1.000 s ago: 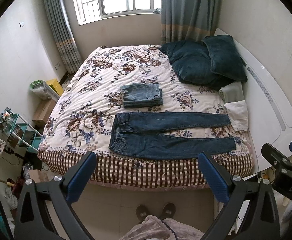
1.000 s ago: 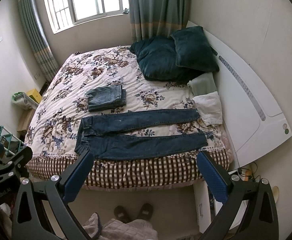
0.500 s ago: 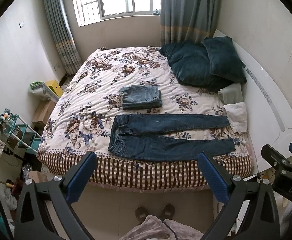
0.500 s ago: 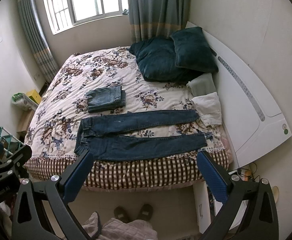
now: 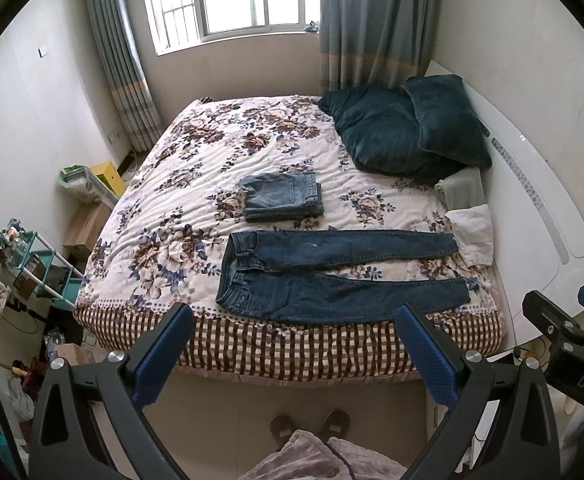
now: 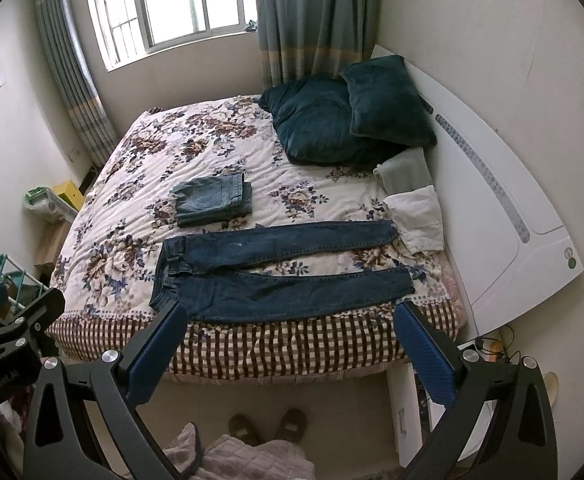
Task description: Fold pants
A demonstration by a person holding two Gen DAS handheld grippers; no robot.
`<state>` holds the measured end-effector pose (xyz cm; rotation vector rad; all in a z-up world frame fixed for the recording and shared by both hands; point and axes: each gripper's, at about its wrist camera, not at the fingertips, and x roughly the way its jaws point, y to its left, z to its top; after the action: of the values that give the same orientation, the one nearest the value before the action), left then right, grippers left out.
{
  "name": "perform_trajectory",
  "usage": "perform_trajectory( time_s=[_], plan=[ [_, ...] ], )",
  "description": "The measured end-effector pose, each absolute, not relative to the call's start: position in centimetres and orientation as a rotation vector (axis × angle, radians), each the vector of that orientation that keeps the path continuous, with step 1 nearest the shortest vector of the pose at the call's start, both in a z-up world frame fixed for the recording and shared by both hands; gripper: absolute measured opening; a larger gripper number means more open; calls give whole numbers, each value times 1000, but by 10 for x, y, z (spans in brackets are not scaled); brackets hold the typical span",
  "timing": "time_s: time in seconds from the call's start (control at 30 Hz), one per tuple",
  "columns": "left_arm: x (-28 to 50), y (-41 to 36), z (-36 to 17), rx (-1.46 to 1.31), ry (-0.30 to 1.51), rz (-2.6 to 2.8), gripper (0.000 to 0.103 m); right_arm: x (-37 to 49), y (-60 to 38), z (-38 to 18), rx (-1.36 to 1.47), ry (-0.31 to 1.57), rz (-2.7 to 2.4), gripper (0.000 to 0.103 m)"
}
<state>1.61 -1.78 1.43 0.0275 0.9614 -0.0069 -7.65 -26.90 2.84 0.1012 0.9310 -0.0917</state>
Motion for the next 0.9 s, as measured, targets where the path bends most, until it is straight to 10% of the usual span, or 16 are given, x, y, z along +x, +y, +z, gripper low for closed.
perform_trajectory(
  time_s=[0.5, 0.9],
  plan=[
    [36, -38, 12, 26, 952, 34, 103, -73, -269, 20, 119, 920, -83, 103],
    [114, -44, -102, 86, 988, 178, 103, 32, -304, -115, 125, 1000, -116, 103]
  ],
)
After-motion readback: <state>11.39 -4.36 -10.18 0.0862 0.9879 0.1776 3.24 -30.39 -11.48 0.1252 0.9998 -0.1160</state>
